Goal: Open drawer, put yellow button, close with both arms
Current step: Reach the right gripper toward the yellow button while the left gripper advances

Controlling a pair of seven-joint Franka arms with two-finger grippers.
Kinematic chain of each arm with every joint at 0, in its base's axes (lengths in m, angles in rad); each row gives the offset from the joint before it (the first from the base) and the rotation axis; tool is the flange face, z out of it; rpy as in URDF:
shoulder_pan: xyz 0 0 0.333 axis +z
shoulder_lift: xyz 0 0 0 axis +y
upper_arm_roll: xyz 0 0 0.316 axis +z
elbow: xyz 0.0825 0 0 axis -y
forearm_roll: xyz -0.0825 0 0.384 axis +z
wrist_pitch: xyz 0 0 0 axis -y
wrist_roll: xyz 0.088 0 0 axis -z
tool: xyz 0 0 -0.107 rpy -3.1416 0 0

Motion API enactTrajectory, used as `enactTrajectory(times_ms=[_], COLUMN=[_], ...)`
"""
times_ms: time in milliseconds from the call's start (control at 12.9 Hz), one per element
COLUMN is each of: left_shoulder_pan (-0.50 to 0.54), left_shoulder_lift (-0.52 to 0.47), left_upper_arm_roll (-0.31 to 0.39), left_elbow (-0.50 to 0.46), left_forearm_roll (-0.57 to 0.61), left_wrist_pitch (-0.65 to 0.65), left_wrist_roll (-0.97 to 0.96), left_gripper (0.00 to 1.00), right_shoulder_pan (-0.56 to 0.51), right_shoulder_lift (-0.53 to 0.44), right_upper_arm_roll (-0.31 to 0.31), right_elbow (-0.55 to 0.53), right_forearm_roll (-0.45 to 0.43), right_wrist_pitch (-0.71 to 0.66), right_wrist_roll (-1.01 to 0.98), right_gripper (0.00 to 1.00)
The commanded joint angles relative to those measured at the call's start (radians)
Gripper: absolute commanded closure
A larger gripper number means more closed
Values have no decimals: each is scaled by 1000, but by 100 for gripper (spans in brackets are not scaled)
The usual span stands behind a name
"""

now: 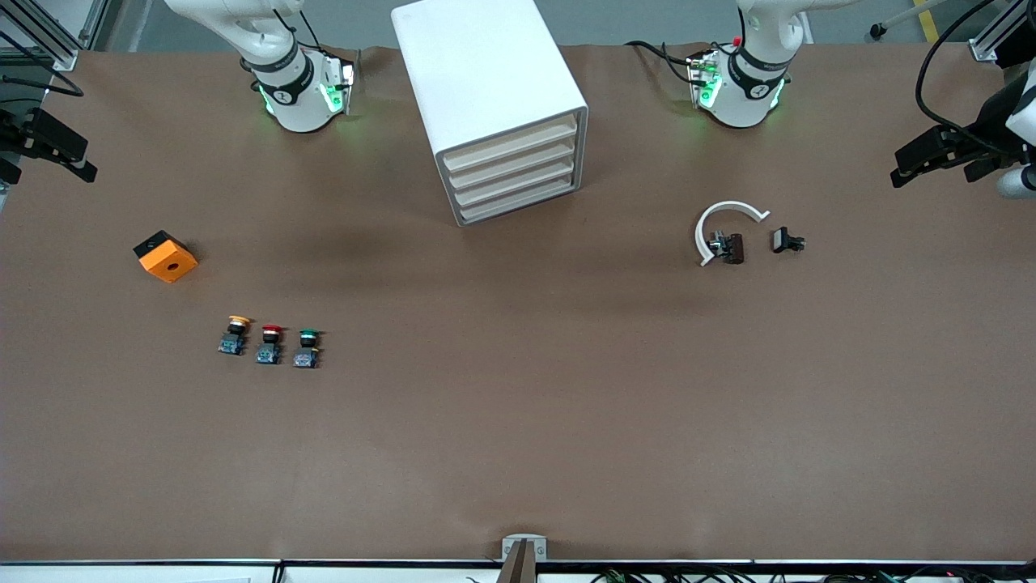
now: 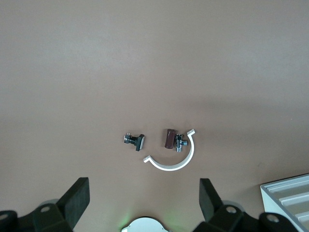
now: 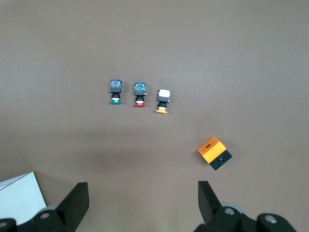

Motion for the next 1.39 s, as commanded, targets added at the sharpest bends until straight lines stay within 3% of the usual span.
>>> enactTrajectory(times_ms=[0,309,696,1082,1314], left_shoulder_pan=[2,2,9,-7,1], left_shoulder_lift=[5,23,196,333,411], left_upper_arm_roll=[-7,-7,-6,-7,-7], left_elbow=[19,31,91,89,86], left_forearm_roll=[13,16,12,1,-81], left_wrist_pitch=[-17,-17,-6,66,84], left_wrist_roll=[-5,-2,18,-5,-78], left_gripper=[0,0,0,0,0], right_shoulder_pan=[6,6,35,25,10], right_shoulder_lift=[-8,-8,44,236,305], right_upper_arm_roll=[-5,-5,-1,-2,-7], right_elbow=[11,9,8,5,-71], right_forearm_roll=[-14,-12,-11,-12,-61], right_wrist_pitch=[-9,-9,-10,0,190], right_wrist_roll=[2,3,3,-1,0], right_gripper=[0,0,0,0,0])
